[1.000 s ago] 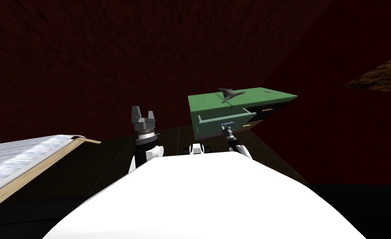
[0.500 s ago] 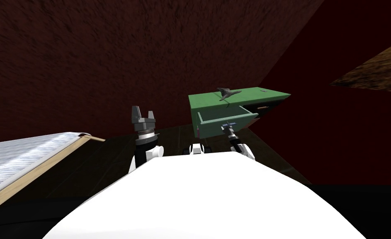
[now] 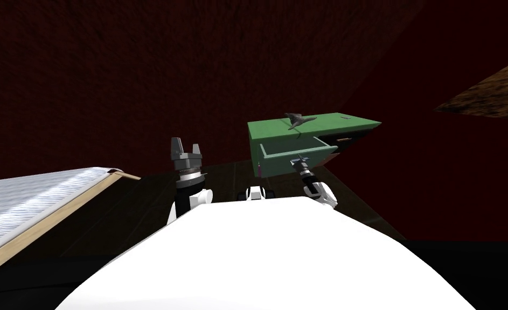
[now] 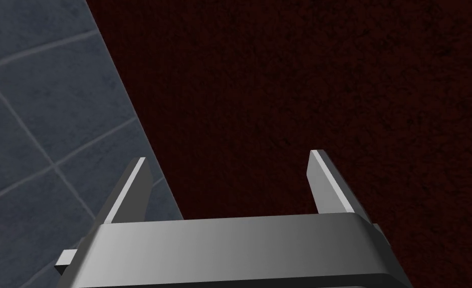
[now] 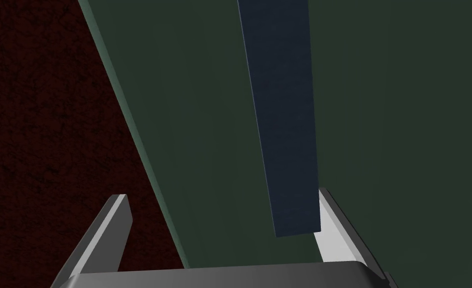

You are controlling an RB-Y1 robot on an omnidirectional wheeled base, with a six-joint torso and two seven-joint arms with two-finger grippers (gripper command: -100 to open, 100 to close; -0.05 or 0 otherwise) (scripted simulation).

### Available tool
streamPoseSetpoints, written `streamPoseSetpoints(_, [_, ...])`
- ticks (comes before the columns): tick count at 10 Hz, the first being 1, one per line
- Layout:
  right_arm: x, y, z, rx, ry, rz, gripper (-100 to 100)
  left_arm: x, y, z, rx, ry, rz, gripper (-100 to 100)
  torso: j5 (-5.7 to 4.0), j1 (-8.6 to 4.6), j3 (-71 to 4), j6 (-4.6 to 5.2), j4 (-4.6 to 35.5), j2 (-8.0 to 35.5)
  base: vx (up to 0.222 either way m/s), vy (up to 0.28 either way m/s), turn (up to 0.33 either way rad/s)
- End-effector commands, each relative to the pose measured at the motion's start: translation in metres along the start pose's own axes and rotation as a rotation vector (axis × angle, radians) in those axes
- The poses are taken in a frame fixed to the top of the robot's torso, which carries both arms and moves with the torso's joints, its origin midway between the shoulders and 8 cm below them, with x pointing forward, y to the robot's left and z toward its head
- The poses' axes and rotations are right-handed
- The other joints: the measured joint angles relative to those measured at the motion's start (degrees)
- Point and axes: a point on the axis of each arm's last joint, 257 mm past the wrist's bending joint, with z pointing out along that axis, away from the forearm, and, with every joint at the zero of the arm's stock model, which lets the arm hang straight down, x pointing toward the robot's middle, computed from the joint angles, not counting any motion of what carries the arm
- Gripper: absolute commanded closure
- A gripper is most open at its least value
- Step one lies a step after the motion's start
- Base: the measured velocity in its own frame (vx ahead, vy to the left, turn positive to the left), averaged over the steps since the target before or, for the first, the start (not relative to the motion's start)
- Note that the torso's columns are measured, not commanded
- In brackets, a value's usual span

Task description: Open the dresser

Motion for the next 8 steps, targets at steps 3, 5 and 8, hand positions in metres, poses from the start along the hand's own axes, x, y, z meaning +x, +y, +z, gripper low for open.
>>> streamPoseSetpoints(3, [0.013,-0.008,0.004,-0.008,0.014,0.008,0,0.0,0.0,0.0,0.0,0.0,0.0,0,0.17,0.15,0.08,0.03,0.18,0.17,-0.02,0.023,0.012])
streamPoseSetpoints(5, [0.013,-0.005,0.002,-0.013,0.017,0.009,0,0.0,0.0,0.0,0.0,0.0,0.0,0,0.1,0.11,0.03,-0.01,0.1,0.07,0.0,0.0,0.0])
streamPoseSetpoints(8, [0.014,-0.004,0.002,-0.016,0.019,0.009,0,0.0,0.0,0.0,0.0,0.0,0.0,0,0.05,0.08,0.0,0.0,0.03,0.02,0.0,0.0,0.0])
